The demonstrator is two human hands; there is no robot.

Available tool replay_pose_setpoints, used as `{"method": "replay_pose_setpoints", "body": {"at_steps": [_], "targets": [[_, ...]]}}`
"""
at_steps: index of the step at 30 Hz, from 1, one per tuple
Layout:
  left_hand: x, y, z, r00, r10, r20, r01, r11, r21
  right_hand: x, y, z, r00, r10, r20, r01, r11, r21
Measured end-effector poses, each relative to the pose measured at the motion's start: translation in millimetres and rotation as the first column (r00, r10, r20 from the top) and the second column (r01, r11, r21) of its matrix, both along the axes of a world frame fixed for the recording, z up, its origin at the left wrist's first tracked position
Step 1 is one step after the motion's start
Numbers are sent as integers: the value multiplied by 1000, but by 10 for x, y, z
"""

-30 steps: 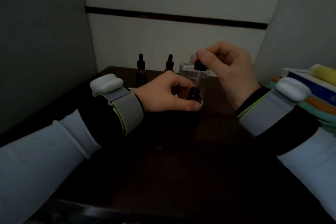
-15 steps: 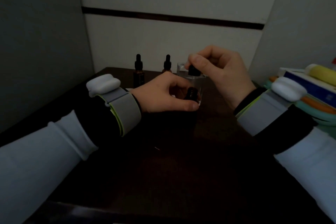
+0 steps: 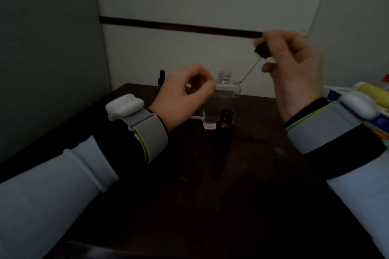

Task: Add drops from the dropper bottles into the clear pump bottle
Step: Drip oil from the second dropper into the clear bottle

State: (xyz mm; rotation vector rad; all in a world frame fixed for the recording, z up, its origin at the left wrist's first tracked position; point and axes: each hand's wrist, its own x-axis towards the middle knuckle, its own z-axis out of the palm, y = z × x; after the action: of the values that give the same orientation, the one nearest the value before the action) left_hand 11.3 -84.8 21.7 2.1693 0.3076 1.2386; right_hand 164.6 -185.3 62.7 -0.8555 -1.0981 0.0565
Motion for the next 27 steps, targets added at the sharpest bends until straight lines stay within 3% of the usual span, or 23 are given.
{"method": "replay_pose_setpoints", "body": {"at_steps": [2, 6, 8, 21, 27], "targets": [[22, 71, 5, 996, 88, 21, -89, 994, 61, 42, -10, 25, 998, -30, -61, 33, 998, 58], [121, 147, -97, 957, 132, -257, -107, 988, 111, 72, 7, -8, 994, -91, -64, 95, 994, 53], [143, 140, -126, 943, 105, -315, -66, 989, 132, 60, 9, -18, 995, -98, -27, 99, 994, 52], [39, 50, -73, 959, 6, -284, 37, 989, 145, -65, -37, -21, 974, -109, 201, 107, 994, 20], [45, 60, -81, 961, -10, -278, 51, 989, 141, -92, 50, -149, 904, -166, 394, 270, 936, -225]]}}
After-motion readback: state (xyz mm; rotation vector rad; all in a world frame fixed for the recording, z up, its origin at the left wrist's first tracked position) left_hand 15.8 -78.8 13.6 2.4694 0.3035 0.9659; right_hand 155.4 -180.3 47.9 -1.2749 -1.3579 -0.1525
